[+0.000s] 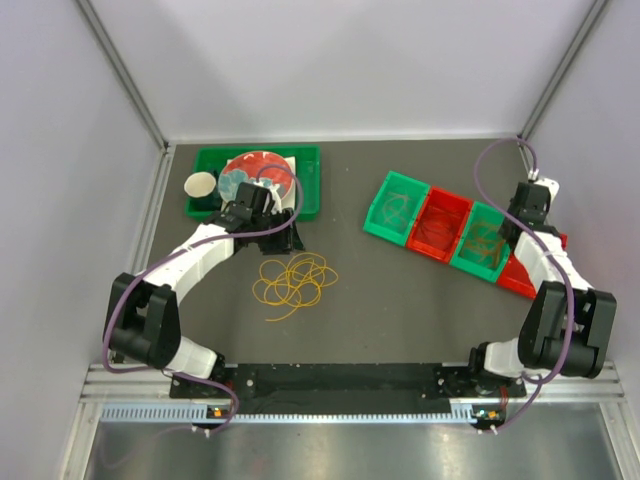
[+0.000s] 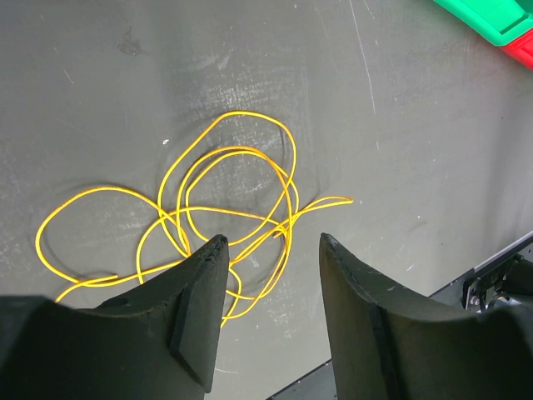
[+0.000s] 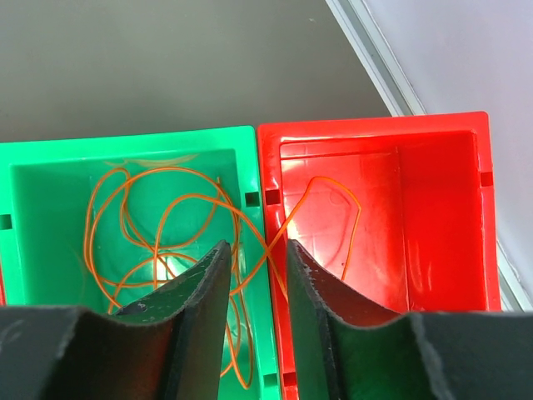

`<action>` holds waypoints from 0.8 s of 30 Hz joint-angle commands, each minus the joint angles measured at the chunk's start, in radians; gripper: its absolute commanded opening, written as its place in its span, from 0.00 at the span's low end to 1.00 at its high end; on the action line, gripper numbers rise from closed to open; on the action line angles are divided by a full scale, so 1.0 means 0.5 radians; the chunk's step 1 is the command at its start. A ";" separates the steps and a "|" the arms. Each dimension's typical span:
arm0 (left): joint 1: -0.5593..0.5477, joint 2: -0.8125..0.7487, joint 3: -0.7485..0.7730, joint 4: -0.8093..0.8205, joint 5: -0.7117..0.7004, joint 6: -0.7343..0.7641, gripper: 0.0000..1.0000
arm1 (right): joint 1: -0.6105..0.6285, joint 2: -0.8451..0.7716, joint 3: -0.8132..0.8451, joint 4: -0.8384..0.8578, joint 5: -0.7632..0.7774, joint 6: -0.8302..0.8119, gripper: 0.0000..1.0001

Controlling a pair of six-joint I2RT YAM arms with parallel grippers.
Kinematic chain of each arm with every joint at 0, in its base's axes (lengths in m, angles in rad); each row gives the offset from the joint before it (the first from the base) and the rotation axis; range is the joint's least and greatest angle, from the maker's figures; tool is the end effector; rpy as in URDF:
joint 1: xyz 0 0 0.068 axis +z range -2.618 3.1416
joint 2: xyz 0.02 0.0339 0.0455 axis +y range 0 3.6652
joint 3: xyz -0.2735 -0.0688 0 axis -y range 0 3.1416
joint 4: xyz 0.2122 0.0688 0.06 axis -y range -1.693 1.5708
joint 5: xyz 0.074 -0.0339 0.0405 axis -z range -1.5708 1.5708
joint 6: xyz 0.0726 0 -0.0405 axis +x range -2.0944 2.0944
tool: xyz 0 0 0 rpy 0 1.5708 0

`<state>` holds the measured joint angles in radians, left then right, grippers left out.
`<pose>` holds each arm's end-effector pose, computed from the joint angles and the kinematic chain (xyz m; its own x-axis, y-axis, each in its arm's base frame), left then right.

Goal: Untangle the cables

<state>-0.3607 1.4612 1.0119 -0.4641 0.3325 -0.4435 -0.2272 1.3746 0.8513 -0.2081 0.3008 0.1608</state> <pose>0.2671 -0.1261 0.2343 -0.8922 -0.0969 -0.4411 0.1521 0.8551 -0.4956 0.2749 -0.0856 0.2319 -0.5735 0.2895 -0.7663 0.5286 0.8454 -0.0762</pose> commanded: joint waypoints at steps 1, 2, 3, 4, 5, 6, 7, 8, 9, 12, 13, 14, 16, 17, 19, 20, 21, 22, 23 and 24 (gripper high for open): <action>0.007 -0.091 0.010 0.066 0.025 -0.009 0.52 | -0.003 0.009 0.009 0.079 0.009 0.016 0.34; 0.007 -0.091 0.010 0.066 0.028 -0.009 0.52 | 0.000 0.015 0.003 0.079 0.012 0.019 0.34; 0.010 -0.091 0.010 0.066 0.031 -0.012 0.52 | 0.000 0.024 0.000 0.082 0.012 0.019 0.34; 0.007 -0.088 0.010 0.069 0.032 -0.012 0.52 | 0.000 0.030 -0.003 0.085 -0.003 0.022 0.34; 0.007 -0.085 0.010 0.069 0.032 -0.012 0.52 | 0.000 0.030 -0.003 0.091 -0.006 0.022 0.33; 0.007 -0.088 0.010 0.072 0.032 -0.012 0.52 | 0.000 0.027 -0.006 0.088 -0.012 0.028 0.29; 0.007 -0.085 0.007 0.069 0.032 -0.015 0.52 | 0.000 0.024 -0.009 0.091 -0.016 0.028 0.27; 0.003 -0.091 0.007 0.069 0.035 -0.015 0.52 | 0.000 0.018 -0.009 0.091 -0.022 0.028 0.26; 0.007 -0.088 0.004 0.072 0.032 -0.015 0.52 | 0.000 0.018 -0.003 0.094 -0.022 0.025 0.21; 0.003 -0.094 -0.002 0.075 0.032 -0.012 0.52 | 0.000 0.003 0.003 0.085 -0.019 0.025 0.14; 0.007 -0.091 -0.005 0.078 0.032 -0.012 0.52 | 0.000 0.000 0.003 0.079 -0.022 0.025 0.11; 0.003 -0.091 -0.005 0.075 0.032 -0.015 0.52 | 0.000 -0.010 0.006 0.079 -0.028 0.025 0.08; 0.007 -0.091 -0.008 0.078 0.032 -0.012 0.52 | 0.000 -0.022 0.003 0.085 -0.055 0.025 0.00; 0.007 -0.091 -0.008 0.081 0.028 -0.012 0.52 | 0.000 -0.031 0.006 0.088 -0.074 0.025 0.00; 0.003 -0.094 -0.008 0.081 0.025 -0.009 0.52 | 0.000 -0.037 0.006 0.094 -0.162 0.040 0.00; 0.007 -0.094 -0.008 0.081 0.019 -0.003 0.52 | 0.000 -0.043 -0.003 0.118 -0.202 0.074 0.00; 0.007 -0.094 -0.008 0.081 0.019 -0.003 0.52 | 0.000 -0.052 -0.009 0.140 -0.263 0.092 0.00; 0.007 -0.094 -0.008 0.081 0.016 0.000 0.52 | 0.006 -0.059 -0.015 0.155 -0.370 0.114 0.00; 0.007 -0.097 -0.005 0.084 0.013 0.003 0.52 | 0.019 -0.062 -0.027 0.171 -0.402 0.160 0.00; 0.007 -0.097 -0.005 0.081 0.013 0.000 0.52 | 0.025 -0.068 -0.033 0.210 -0.433 0.190 0.00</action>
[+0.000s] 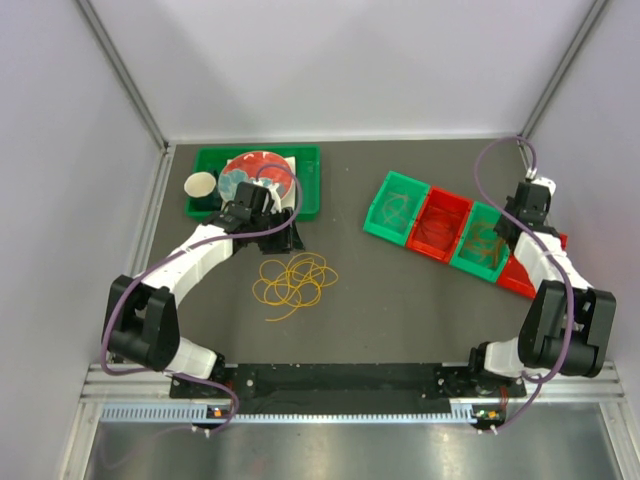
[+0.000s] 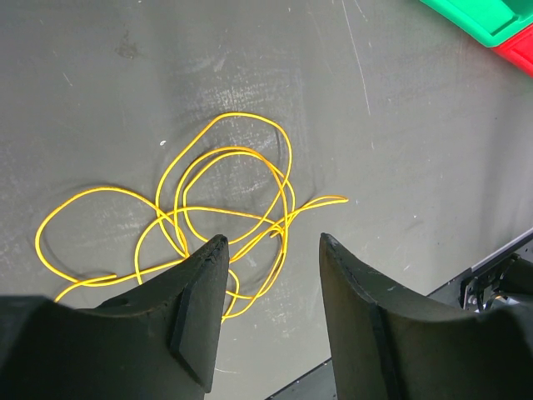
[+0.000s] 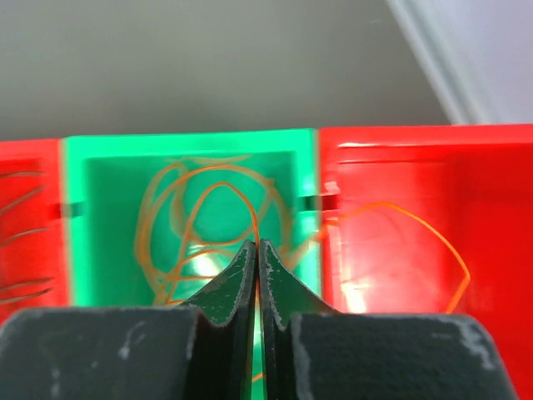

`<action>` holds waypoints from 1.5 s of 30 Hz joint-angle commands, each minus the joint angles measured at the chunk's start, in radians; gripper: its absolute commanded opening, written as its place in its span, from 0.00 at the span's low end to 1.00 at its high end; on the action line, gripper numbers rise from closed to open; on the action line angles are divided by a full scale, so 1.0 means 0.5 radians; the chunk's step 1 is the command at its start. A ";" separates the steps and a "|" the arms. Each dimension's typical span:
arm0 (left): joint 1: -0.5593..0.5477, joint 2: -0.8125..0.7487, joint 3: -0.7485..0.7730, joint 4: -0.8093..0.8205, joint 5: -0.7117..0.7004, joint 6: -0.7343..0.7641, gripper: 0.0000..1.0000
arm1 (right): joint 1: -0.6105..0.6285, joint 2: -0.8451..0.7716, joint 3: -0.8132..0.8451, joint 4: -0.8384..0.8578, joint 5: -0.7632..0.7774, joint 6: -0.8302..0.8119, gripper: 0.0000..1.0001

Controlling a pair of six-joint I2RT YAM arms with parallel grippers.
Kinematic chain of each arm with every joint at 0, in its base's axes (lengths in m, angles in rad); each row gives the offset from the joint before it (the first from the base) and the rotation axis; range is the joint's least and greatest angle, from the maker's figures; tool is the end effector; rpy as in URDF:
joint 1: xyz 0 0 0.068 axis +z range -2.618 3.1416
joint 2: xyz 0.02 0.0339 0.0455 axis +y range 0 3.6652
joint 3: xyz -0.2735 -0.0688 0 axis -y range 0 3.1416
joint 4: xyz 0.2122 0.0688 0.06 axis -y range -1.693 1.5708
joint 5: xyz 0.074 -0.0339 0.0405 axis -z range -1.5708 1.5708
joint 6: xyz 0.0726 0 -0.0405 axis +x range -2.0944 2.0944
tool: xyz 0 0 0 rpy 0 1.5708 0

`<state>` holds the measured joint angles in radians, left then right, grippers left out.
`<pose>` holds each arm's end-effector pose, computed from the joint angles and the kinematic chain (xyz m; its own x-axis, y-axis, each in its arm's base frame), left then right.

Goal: Untangle the cables

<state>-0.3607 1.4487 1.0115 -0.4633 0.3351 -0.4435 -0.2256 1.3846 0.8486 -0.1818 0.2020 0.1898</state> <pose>0.2656 -0.1257 0.2378 -0.8873 -0.0984 -0.4505 0.1591 0.8517 -0.4993 0.2811 -0.0795 0.2300 -0.5604 0.3183 -0.7646 0.4808 0.8767 0.0125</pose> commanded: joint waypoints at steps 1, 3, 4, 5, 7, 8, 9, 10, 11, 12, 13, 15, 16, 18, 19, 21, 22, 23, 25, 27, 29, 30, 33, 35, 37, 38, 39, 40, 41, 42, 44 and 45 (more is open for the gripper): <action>0.007 -0.072 -0.004 0.080 0.008 0.000 0.52 | 0.028 -0.091 -0.034 0.176 -0.314 0.154 0.00; 0.003 -0.078 -0.007 0.080 0.008 0.000 0.52 | 0.040 -0.097 -0.050 0.253 -0.391 0.234 0.00; 0.007 -0.081 -0.010 0.080 0.005 0.000 0.52 | 0.043 -0.106 -0.059 0.287 -0.486 0.261 0.00; 0.007 -0.090 -0.010 0.080 0.005 0.003 0.52 | 0.046 -0.109 -0.074 0.320 -0.523 0.313 0.00; 0.010 -0.096 -0.023 0.080 -0.004 0.003 0.52 | 0.052 -0.112 -0.083 0.400 -0.612 0.353 0.00; 0.007 -0.102 -0.026 0.083 -0.005 0.000 0.52 | 0.055 -0.109 -0.093 0.425 -0.643 0.402 0.00; 0.007 -0.108 -0.038 0.086 -0.008 0.000 0.52 | 0.056 -0.103 -0.090 0.449 -0.668 0.424 0.00; 0.007 -0.112 -0.044 0.092 -0.011 0.000 0.52 | 0.056 -0.097 -0.093 0.492 -0.722 0.439 0.00; 0.007 -0.121 -0.047 0.089 -0.020 0.003 0.52 | 0.056 -0.079 -0.093 0.511 -0.747 0.482 0.00; 0.007 -0.127 -0.053 0.089 -0.020 0.006 0.52 | 0.056 -0.069 -0.093 0.544 -0.781 0.507 0.00; 0.007 -0.133 -0.062 0.086 -0.032 0.006 0.52 | 0.056 -0.051 -0.099 0.581 -0.866 0.534 0.00; 0.007 -0.148 -0.078 0.092 -0.041 0.013 0.52 | 0.068 0.007 -0.096 0.688 -0.950 0.614 0.00; 0.007 -0.151 -0.081 0.089 -0.050 0.019 0.52 | 0.074 0.023 -0.096 0.737 -1.011 0.642 0.00; 0.010 -0.161 -0.090 0.086 -0.051 0.016 0.52 | 0.083 0.081 -0.105 0.885 -1.082 0.737 0.00; 0.007 -0.170 -0.096 0.092 -0.057 0.019 0.52 | 0.098 0.096 -0.099 0.922 -1.146 0.768 0.00; 0.010 -0.185 -0.118 0.101 -0.066 0.019 0.52 | 0.120 0.160 -0.053 0.995 -1.198 0.841 0.00; 0.007 -0.188 -0.121 0.107 -0.066 0.019 0.52 | 0.141 0.182 -0.038 1.017 -1.226 0.860 0.00; 0.010 -0.185 -0.124 0.104 -0.072 0.022 0.52 | 0.157 0.197 -0.007 1.041 -1.238 0.899 0.00; 0.007 -0.185 -0.124 0.104 -0.078 0.025 0.52 | 0.172 0.246 0.015 1.115 -1.269 0.933 0.00; 0.010 -0.185 -0.124 0.104 -0.084 0.031 0.52 | 0.178 0.274 -0.007 1.267 -1.306 1.025 0.00; 0.007 -0.176 -0.121 0.107 -0.084 0.037 0.52 | 0.151 0.302 -0.062 1.336 -1.309 1.087 0.00; 0.007 -0.176 -0.115 0.104 -0.087 0.037 0.52 | 0.129 0.308 -0.095 1.391 -1.330 1.120 0.00; 0.010 -0.176 -0.115 0.107 -0.072 0.037 0.52 | -0.011 0.381 -0.304 1.838 -1.477 1.381 0.00; 0.007 -0.176 -0.118 0.107 -0.066 0.031 0.52 | -0.091 0.522 -0.423 2.237 -1.585 1.625 0.00; 0.007 -0.176 -0.121 0.117 -0.060 0.031 0.52 | -0.202 0.657 -0.513 2.601 -1.707 1.831 0.00; 0.007 -0.176 -0.121 0.120 -0.060 0.028 0.52 | -0.236 0.822 -0.583 2.955 -1.744 2.051 0.00; 0.007 -0.176 -0.127 0.120 -0.063 0.025 0.52 | -0.300 0.905 -0.614 3.169 -1.787 2.169 0.00; 0.007 -0.182 -0.130 0.123 -0.060 0.025 0.52 | -0.325 0.991 -0.638 3.353 -1.800 2.279 0.00; 0.007 -0.185 -0.133 0.132 -0.057 0.019 0.52 | -0.346 1.150 -0.660 3.577 -1.815 2.447 0.00; 0.007 -0.188 -0.145 0.138 -0.060 0.019 0.52 | -0.368 1.185 -0.651 3.579 -1.864 2.476 0.00; 0.007 -0.191 -0.161 0.144 -0.057 0.013 0.52 | -0.368 1.192 -0.672 3.554 -1.861 2.401 0.00; 0.010 -0.194 -0.164 0.153 -0.057 0.016 0.52 | -0.368 1.173 -0.682 3.542 -1.855 2.385 0.00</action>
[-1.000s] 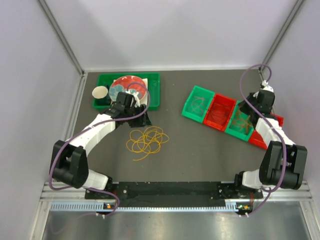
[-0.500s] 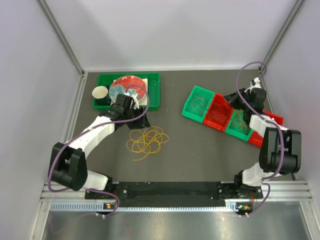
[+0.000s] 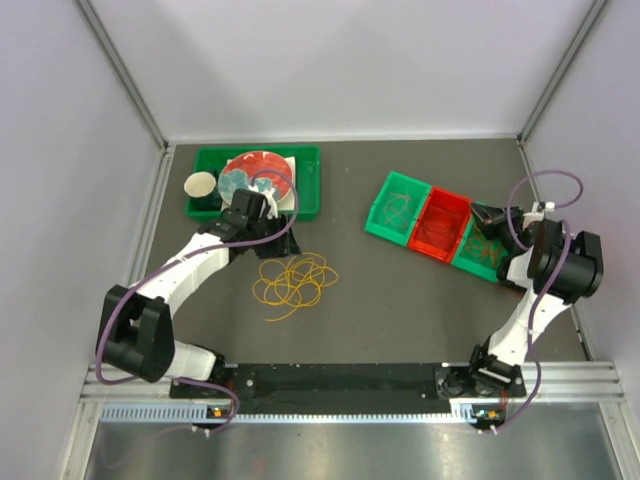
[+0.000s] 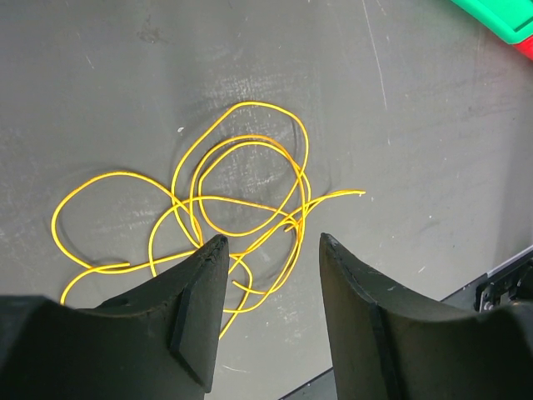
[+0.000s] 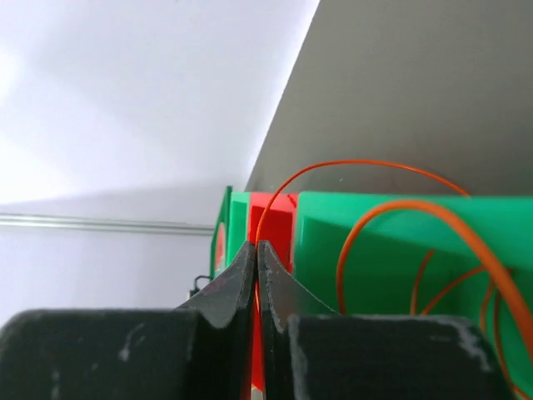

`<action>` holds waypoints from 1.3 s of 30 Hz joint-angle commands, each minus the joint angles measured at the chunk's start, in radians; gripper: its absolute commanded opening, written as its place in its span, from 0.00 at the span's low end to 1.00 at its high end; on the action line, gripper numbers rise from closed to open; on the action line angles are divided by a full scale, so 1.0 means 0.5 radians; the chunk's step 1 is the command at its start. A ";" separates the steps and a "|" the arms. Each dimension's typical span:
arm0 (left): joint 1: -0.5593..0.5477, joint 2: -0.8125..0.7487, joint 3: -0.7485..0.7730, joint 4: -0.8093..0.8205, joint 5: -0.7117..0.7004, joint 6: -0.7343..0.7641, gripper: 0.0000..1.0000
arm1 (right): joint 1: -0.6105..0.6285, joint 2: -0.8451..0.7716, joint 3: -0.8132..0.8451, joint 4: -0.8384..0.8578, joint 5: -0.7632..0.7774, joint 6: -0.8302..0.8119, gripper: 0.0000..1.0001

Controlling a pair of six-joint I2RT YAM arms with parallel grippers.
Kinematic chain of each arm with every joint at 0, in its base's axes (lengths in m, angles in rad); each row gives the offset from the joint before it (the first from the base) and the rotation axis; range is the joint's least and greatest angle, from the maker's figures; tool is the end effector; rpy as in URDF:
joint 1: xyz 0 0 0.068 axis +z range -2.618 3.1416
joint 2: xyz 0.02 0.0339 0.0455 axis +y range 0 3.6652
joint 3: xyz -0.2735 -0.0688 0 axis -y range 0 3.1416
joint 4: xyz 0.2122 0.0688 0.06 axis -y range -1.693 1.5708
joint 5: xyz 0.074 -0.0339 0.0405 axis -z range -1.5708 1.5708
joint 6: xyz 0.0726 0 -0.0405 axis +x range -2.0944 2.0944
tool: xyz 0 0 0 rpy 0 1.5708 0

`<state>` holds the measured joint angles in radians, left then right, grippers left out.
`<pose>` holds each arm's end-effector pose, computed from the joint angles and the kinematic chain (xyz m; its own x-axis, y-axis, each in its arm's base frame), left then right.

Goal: Untangle the cables

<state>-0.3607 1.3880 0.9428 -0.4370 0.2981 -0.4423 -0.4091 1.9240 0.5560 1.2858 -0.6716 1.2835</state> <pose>0.2533 -0.1183 0.2345 -0.8721 -0.1083 -0.4772 0.1535 0.8654 -0.4769 0.3359 -0.0964 0.1636 -0.2684 0.9346 -0.2334 -0.0007 0.2421 0.9703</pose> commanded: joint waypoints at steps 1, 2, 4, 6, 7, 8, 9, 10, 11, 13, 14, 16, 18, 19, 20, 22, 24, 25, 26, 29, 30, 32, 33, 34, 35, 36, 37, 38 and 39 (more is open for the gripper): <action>0.007 -0.070 -0.033 0.104 0.020 0.007 0.52 | -0.001 0.076 -0.106 0.577 -0.108 0.176 0.00; 0.007 -0.067 -0.039 0.104 0.020 0.007 0.52 | -0.001 0.052 -0.112 0.531 -0.108 0.115 0.00; 0.007 -0.058 -0.039 0.116 0.027 -0.002 0.52 | -0.001 -0.083 -0.112 0.289 -0.120 -0.001 0.00; 0.007 -0.058 -0.051 0.134 0.030 -0.002 0.52 | -0.001 -0.318 -0.112 -0.120 -0.093 -0.244 0.00; 0.007 -0.058 -0.054 0.138 0.036 -0.005 0.52 | 0.008 -0.420 -0.100 -0.269 -0.074 -0.421 0.00; 0.007 -0.058 -0.060 0.147 0.036 -0.005 0.52 | 0.020 -0.515 -0.084 -0.462 -0.053 -0.529 0.00; 0.010 -0.055 -0.063 0.156 0.039 -0.008 0.52 | 0.033 -0.601 -0.060 -0.834 0.011 -0.639 0.00; 0.007 -0.046 -0.066 0.171 0.048 -0.011 0.52 | 0.048 -0.806 0.010 -1.075 0.063 -0.886 0.00; 0.010 -0.042 -0.075 0.181 0.051 -0.008 0.52 | 0.097 -0.893 0.056 -1.293 0.122 -1.025 0.00; 0.010 -0.039 -0.079 0.196 0.057 -0.020 0.52 | 0.152 -1.113 0.191 -1.832 0.379 -1.332 0.00; 0.007 -0.042 -0.094 0.202 0.060 -0.017 0.52 | 0.192 -1.175 0.216 -1.923 0.447 -1.400 0.00; 0.007 -0.045 -0.100 0.214 0.063 -0.023 0.52 | 0.220 -1.264 0.293 -2.187 0.640 -1.538 0.00; 0.010 -0.055 -0.115 0.220 0.063 -0.023 0.52 | 0.250 -1.360 0.327 -2.335 0.805 -1.612 0.00; 0.007 -0.058 -0.115 0.220 0.066 -0.017 0.52 | 0.257 -1.387 0.345 -2.390 0.861 -1.655 0.00; 0.007 -0.058 -0.121 0.224 0.069 -0.020 0.52 | 0.257 -1.421 0.345 -2.460 0.904 -1.665 0.00; 0.007 -0.058 -0.134 0.233 0.079 -0.020 0.52 | 0.260 -1.440 0.330 -2.498 0.941 -1.698 0.00; 0.007 -0.052 -0.143 0.239 0.094 -0.023 0.52 | 0.260 -1.437 0.345 -2.653 1.017 -1.702 0.00; 0.007 -0.055 -0.143 0.242 0.094 -0.023 0.52 | 0.260 -1.437 0.379 -2.718 1.027 -1.711 0.00; 0.007 -0.061 -0.155 0.248 0.094 -0.027 0.52 | 0.263 -1.437 0.385 -2.767 1.042 -1.720 0.00; 0.010 -0.070 -0.158 0.257 0.100 -0.033 0.52 | 0.330 -1.458 0.388 -2.936 1.318 -1.797 0.00; 0.007 -0.070 -0.161 0.260 0.103 -0.030 0.52 | 0.343 -1.458 0.388 -2.967 1.337 -1.809 0.00; 0.007 -0.073 -0.171 0.276 0.112 -0.036 0.52 | 0.349 -1.427 0.358 -2.952 1.337 -1.809 0.00; 0.007 -0.070 -0.174 0.279 0.115 -0.039 0.52 | 0.352 -1.400 0.355 -2.928 1.337 -1.809 0.00; 0.007 -0.067 -0.174 0.279 0.119 -0.039 0.52 | 0.355 -1.336 0.364 -2.924 1.337 -1.812 0.00; 0.010 -0.064 -0.171 0.276 0.119 -0.039 0.52 | 0.379 -1.296 0.382 -2.933 1.386 -1.815 0.00; 0.007 -0.070 -0.171 0.276 0.119 -0.039 0.52 | 0.404 -1.262 0.403 -2.937 1.404 -1.821 0.00; 0.010 -0.073 -0.177 0.276 0.113 -0.039 0.52 | 0.434 -1.189 0.443 -2.943 1.429 -1.834 0.00; 0.010 -0.079 -0.180 0.276 0.109 -0.039 0.52 | 0.505 -1.158 0.468 -2.943 1.493 -1.840 0.00; 0.007 -0.085 -0.180 0.279 0.097 -0.042 0.52 | 0.536 -1.127 0.486 -2.934 1.521 -1.849 0.00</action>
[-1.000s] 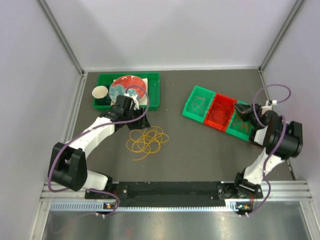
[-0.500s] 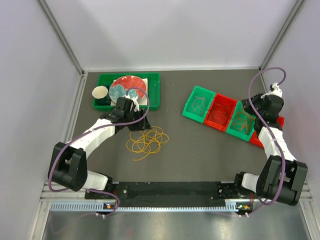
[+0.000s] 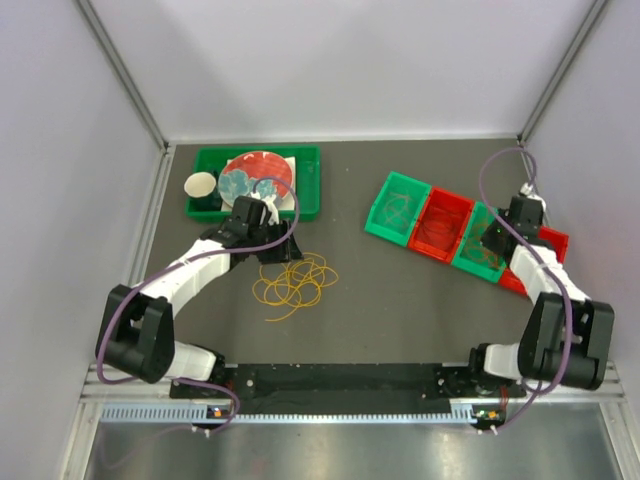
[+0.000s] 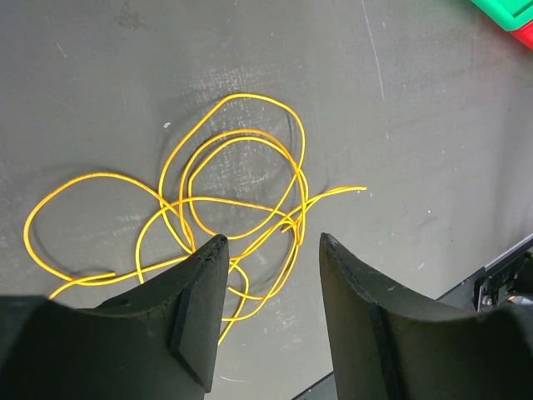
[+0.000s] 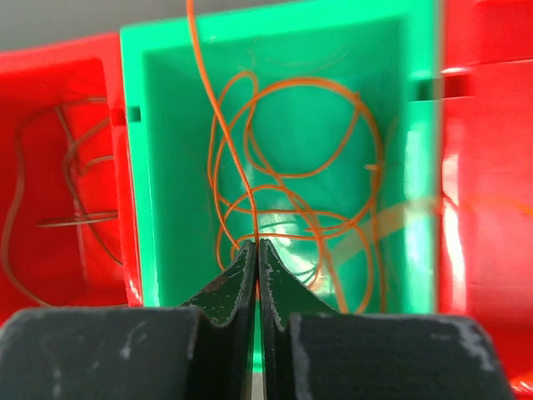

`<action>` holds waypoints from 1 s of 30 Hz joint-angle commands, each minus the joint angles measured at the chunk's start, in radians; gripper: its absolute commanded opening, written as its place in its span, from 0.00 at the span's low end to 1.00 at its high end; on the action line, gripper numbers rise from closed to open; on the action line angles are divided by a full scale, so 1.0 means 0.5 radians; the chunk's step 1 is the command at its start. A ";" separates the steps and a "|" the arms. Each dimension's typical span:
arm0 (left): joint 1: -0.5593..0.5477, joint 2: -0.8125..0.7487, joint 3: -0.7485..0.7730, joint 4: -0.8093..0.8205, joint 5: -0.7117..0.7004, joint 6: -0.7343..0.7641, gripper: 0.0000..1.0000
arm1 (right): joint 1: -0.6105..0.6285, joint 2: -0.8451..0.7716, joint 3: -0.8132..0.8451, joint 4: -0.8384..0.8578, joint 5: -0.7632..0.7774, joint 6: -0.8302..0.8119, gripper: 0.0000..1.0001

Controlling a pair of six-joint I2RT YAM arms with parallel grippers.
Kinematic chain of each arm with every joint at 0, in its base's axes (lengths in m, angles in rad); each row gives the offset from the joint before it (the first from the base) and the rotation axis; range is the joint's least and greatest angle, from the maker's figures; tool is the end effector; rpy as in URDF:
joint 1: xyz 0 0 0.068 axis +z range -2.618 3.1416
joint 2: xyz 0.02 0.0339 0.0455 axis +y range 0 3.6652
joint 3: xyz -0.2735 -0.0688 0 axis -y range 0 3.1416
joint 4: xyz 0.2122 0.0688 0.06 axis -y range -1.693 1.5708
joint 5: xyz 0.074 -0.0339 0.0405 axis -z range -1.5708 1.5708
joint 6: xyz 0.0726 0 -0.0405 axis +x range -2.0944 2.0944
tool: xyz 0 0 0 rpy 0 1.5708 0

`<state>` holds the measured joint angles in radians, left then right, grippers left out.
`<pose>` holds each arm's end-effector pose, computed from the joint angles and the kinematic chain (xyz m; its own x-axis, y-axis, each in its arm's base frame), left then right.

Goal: Untangle the cables

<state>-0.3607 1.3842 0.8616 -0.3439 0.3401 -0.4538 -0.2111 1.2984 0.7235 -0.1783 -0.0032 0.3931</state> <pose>0.2491 -0.1198 0.2198 -0.8753 -0.1115 -0.4705 0.1681 0.8422 -0.5123 0.2583 -0.0551 0.2116 -0.5384 0.5071 -0.6730 0.4476 0.8488 0.2815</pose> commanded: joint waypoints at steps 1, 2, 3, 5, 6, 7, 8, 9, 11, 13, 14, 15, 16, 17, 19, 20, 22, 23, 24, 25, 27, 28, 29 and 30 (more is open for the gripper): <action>0.007 -0.081 -0.023 0.093 0.016 -0.022 0.52 | 0.167 0.167 0.194 -0.008 0.215 -0.071 0.00; 0.007 -0.087 -0.030 0.096 0.013 -0.025 0.52 | 0.189 0.237 0.216 -0.005 0.258 -0.071 0.00; 0.010 -0.090 -0.030 0.099 0.016 -0.028 0.52 | 0.204 0.278 0.249 0.001 0.243 -0.071 0.00; 0.010 -0.093 -0.042 0.105 0.013 -0.028 0.52 | 0.214 0.357 0.280 0.022 0.194 -0.053 0.00; 0.007 -0.102 -0.042 0.105 0.010 -0.028 0.52 | 0.253 0.376 0.326 0.007 0.194 -0.059 0.00; 0.010 -0.099 -0.048 0.108 0.010 -0.031 0.52 | 0.275 0.382 0.345 0.001 0.206 -0.074 0.00; 0.007 -0.102 -0.048 0.108 0.010 -0.031 0.52 | 0.296 0.373 0.357 -0.005 0.236 -0.081 0.00; 0.010 -0.099 -0.048 0.111 0.010 -0.028 0.52 | 0.333 0.364 0.372 -0.011 0.243 -0.087 0.04; 0.007 -0.096 -0.048 0.111 0.016 -0.022 0.52 | 0.342 0.327 0.369 -0.008 0.246 -0.087 0.21; 0.007 -0.093 -0.045 0.120 0.019 -0.022 0.52 | 0.349 0.238 0.363 -0.015 0.240 -0.087 0.39; 0.007 -0.087 -0.048 0.123 0.022 -0.022 0.52 | 0.352 0.205 0.363 -0.024 0.240 -0.090 0.44; 0.007 -0.087 -0.048 0.135 0.025 -0.022 0.52 | 0.355 0.128 0.369 -0.051 0.246 -0.102 0.59; 0.010 -0.081 -0.054 0.142 0.028 -0.019 0.52 | 0.358 0.097 0.375 -0.073 0.246 -0.111 0.60; 0.007 -0.072 -0.051 0.145 0.029 -0.019 0.52 | 0.355 0.057 0.378 -0.085 0.246 -0.120 0.60; 0.007 -0.066 -0.051 0.154 0.032 -0.013 0.52 | 0.358 -0.053 0.391 -0.128 0.252 -0.139 0.60; 0.007 -0.069 -0.054 0.154 0.032 -0.016 0.52 | 0.361 -0.078 0.400 -0.152 0.249 -0.145 0.60; 0.010 -0.075 -0.054 0.154 0.032 -0.013 0.52 | 0.361 -0.169 0.427 -0.214 0.234 -0.160 0.60; 0.007 -0.084 -0.051 0.154 0.026 -0.007 0.52 | 0.358 -0.200 0.440 -0.238 0.234 -0.163 0.60; 0.010 -0.090 -0.048 0.151 0.019 -0.004 0.52 | 0.358 -0.240 0.440 -0.266 0.240 -0.163 0.60; 0.007 -0.093 -0.045 0.139 0.013 0.002 0.52 | 0.358 -0.310 0.428 -0.303 0.276 -0.163 0.60; 0.007 -0.124 -0.048 0.126 0.001 0.018 0.52 | 0.355 -0.390 0.376 -0.352 0.359 -0.176 0.61; 0.007 -0.136 -0.048 0.120 0.001 0.018 0.52 | 0.343 -0.421 0.348 -0.404 0.411 -0.182 0.61; 0.007 -0.157 -0.057 0.111 -0.002 0.027 0.52 | 0.276 -0.482 0.287 -0.428 0.408 -0.182 0.59; 0.007 -0.170 -0.066 0.111 -0.008 0.024 0.52 | 0.223 -0.507 0.253 -0.453 0.384 -0.161 0.53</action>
<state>-0.3607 1.3579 0.8459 -0.3145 0.3424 -0.4633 -0.0513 1.1206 0.8955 -0.3286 0.1425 0.3214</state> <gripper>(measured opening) 0.524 0.599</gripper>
